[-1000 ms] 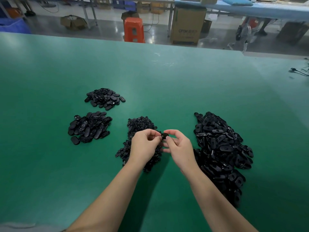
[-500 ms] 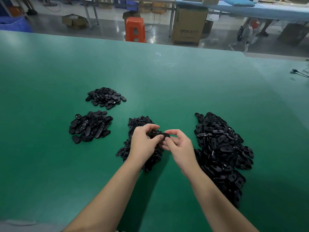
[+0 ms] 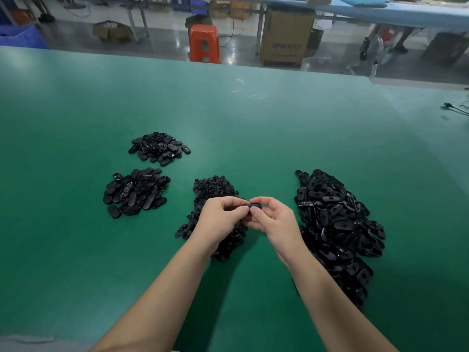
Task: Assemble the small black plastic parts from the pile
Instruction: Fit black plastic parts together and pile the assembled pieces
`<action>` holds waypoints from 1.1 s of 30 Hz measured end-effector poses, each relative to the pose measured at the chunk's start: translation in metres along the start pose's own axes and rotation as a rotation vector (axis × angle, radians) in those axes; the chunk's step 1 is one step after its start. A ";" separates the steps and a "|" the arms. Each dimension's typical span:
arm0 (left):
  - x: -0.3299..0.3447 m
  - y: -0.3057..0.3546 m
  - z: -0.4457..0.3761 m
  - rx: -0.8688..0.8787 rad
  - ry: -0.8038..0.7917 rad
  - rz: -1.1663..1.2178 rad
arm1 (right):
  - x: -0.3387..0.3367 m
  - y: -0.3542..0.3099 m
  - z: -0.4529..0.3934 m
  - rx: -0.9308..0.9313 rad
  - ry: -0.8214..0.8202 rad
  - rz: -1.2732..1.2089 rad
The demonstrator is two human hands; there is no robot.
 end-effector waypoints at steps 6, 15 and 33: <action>0.002 0.001 0.002 -0.029 -0.013 -0.008 | -0.001 0.001 -0.001 0.006 -0.002 0.002; 0.003 -0.002 0.003 -0.062 -0.035 -0.042 | -0.002 -0.001 -0.001 0.016 -0.046 0.045; 0.002 -0.002 0.003 0.015 -0.045 -0.178 | -0.004 -0.001 -0.004 0.010 -0.042 0.102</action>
Point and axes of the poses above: each hand's wrist, its own z-axis away from the middle knuckle, its own x-axis out of the palm, y = z × x, the point moved 3 cm from there along -z, towards the middle knuckle, and after that the axes turned 10 degrees about -y, right-handed, at the moved point
